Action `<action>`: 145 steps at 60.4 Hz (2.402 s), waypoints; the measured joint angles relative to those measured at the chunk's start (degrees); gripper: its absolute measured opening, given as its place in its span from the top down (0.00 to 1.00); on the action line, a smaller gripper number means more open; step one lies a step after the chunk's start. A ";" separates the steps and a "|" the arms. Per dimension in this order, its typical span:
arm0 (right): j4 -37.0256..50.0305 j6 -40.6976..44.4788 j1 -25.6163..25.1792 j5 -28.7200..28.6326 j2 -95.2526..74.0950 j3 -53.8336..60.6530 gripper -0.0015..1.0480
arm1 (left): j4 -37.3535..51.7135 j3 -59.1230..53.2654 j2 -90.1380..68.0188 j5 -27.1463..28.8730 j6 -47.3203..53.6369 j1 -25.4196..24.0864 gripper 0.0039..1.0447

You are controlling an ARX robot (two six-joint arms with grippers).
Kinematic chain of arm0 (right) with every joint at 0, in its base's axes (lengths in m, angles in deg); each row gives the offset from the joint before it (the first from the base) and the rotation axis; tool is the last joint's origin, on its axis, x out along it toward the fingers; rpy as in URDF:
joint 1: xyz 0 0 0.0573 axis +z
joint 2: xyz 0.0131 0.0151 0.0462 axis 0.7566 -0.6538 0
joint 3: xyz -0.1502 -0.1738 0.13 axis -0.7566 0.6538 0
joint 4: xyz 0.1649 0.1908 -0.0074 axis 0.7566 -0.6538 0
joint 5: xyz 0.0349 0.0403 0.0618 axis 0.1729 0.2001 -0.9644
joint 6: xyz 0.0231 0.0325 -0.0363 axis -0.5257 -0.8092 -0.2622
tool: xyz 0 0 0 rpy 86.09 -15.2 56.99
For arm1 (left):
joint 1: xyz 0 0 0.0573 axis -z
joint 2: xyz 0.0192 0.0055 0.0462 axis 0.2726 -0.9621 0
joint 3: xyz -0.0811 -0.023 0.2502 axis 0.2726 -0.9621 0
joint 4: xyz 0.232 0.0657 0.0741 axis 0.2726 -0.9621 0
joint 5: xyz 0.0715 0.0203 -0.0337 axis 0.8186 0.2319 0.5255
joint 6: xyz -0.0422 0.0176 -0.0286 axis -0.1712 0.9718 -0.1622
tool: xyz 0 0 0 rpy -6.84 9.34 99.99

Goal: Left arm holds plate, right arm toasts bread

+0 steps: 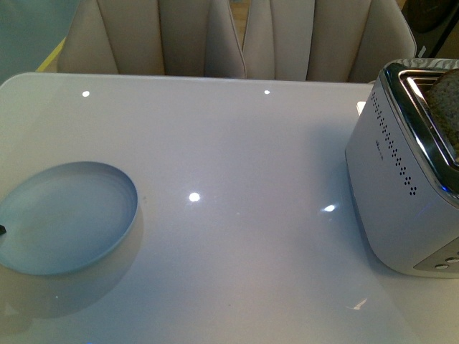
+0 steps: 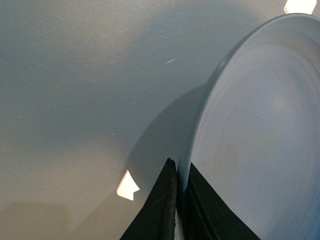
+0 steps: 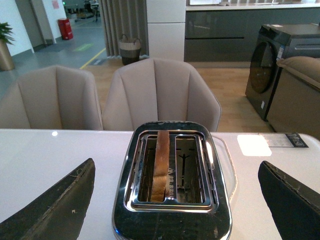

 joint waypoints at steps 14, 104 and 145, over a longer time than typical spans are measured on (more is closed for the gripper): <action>0.00 0.00 0.00 0.02 0.00 0.00 0.08 | 0.48 3.04 -4.24 -1.46 1.27 -1.14 0.97; 0.00 0.00 0.00 0.02 0.00 0.00 0.08 | 8.68 2.89 -6.43 1.73 3.85 -3.37 0.97; 0.00 0.00 0.00 0.02 0.00 0.00 0.08 | 8.85 2.05 -5.95 0.04 4.85 -3.28 0.30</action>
